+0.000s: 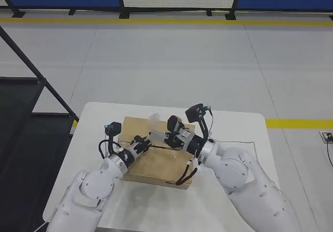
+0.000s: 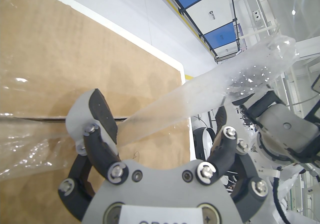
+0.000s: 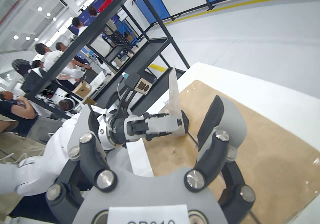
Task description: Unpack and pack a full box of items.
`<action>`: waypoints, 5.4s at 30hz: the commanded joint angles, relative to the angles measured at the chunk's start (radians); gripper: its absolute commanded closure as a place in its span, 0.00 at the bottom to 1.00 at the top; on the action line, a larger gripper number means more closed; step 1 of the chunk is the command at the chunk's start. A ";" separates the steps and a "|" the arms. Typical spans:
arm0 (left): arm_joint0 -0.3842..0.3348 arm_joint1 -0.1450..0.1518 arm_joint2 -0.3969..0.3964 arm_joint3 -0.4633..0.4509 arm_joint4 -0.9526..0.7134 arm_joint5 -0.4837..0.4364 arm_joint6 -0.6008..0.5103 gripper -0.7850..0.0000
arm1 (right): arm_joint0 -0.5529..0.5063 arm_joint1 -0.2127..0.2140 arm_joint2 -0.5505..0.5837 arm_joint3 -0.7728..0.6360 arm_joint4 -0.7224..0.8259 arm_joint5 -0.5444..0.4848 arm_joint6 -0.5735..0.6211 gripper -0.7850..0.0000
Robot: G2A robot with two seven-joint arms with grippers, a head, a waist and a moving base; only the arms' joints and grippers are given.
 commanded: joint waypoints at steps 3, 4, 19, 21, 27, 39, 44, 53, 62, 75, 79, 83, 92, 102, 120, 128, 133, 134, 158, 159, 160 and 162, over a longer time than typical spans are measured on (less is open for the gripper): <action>0.002 -0.001 0.003 0.001 0.004 -0.004 -0.004 0.00 | 0.038 -0.013 -0.037 0.012 -0.099 0.076 -0.058 0.00; 0.003 -0.001 0.003 0.001 0.004 -0.004 -0.004 0.00 | 0.043 -0.016 -0.045 0.015 -0.112 0.091 -0.065 0.00; 0.004 -0.006 0.002 0.001 0.009 -0.005 -0.004 0.00 | 0.065 -0.037 -0.063 0.032 -0.150 0.215 0.004 1.00; 0.003 -0.007 0.003 0.004 0.009 -0.005 -0.003 0.00 | 0.058 -0.038 -0.059 0.020 -0.148 0.224 0.011 1.00; 0.001 -0.009 0.004 0.007 0.011 -0.005 0.003 0.00 | 0.042 -0.041 -0.038 0.000 -0.084 0.208 0.034 1.00; 0.021 -0.009 -0.014 0.000 0.015 -0.017 -0.002 0.00 | 0.026 -0.051 -0.031 0.001 -0.090 0.227 -0.003 1.00; 0.042 -0.005 -0.032 -0.015 0.020 -0.028 -0.006 0.00 | 0.024 -0.055 -0.030 0.006 -0.095 0.232 -0.005 1.00; 0.087 0.001 -0.068 -0.059 0.030 -0.050 -0.013 0.00 | 0.014 -0.060 -0.023 0.006 -0.098 0.232 -0.007 1.00; 0.116 0.002 -0.101 -0.099 0.005 -0.066 0.028 0.00 | 0.006 -0.064 -0.010 0.009 -0.096 0.233 -0.005 1.00; 0.199 0.012 -0.368 -0.101 -0.426 0.044 -0.008 0.00 | -0.011 -0.070 0.004 0.019 -0.083 0.205 -0.020 1.00; 0.194 0.025 -0.444 -0.051 -0.477 0.090 -0.096 0.00 | -0.020 -0.072 0.009 0.019 -0.081 0.201 -0.034 1.00; 0.251 0.035 -0.471 -0.081 -0.389 0.031 -0.114 0.00 | -0.041 -0.072 0.020 0.011 -0.070 0.183 -0.061 1.00; 0.251 0.041 -0.459 -0.108 -0.463 0.006 -0.233 0.00 | -0.079 -0.073 0.037 0.003 -0.046 0.137 -0.101 1.00; 0.084 0.047 -0.378 0.031 -0.509 0.083 -0.340 0.00 | -0.085 -0.080 0.035 0.010 -0.033 0.126 -0.126 1.00; -0.042 0.037 -0.253 0.170 -0.553 0.072 -0.273 0.00 | -0.086 -0.089 0.036 0.021 -0.017 0.108 -0.112 1.00; -0.051 0.038 -0.232 0.183 -0.539 0.069 -0.256 0.00 | -0.095 -0.091 0.041 0.014 -0.018 0.081 -0.127 1.00; -0.049 0.041 -0.227 0.182 -0.530 0.070 -0.253 0.00 | -0.112 -0.091 0.045 0.008 -0.037 0.038 -0.171 1.00; -0.048 0.041 -0.227 0.182 -0.529 0.069 -0.251 0.00 | -0.116 -0.091 0.046 0.007 -0.041 0.031 -0.179 1.00; -0.044 0.049 -0.223 0.202 -0.541 0.067 -0.230 0.00 | -0.202 -0.087 0.076 -0.034 -0.145 -0.027 -0.289 1.00; -0.043 0.050 -0.224 0.202 -0.542 0.066 -0.230 0.00 | -0.209 -0.086 0.081 -0.036 -0.147 -0.026 -0.293 1.00; -0.043 0.050 -0.224 0.202 -0.543 0.065 -0.229 0.00 | -0.218 -0.086 0.086 -0.038 -0.146 -0.025 -0.294 1.00; -0.043 0.051 -0.224 0.202 -0.546 0.065 -0.230 0.00 | -0.233 -0.084 0.097 -0.043 -0.151 -0.022 -0.301 1.00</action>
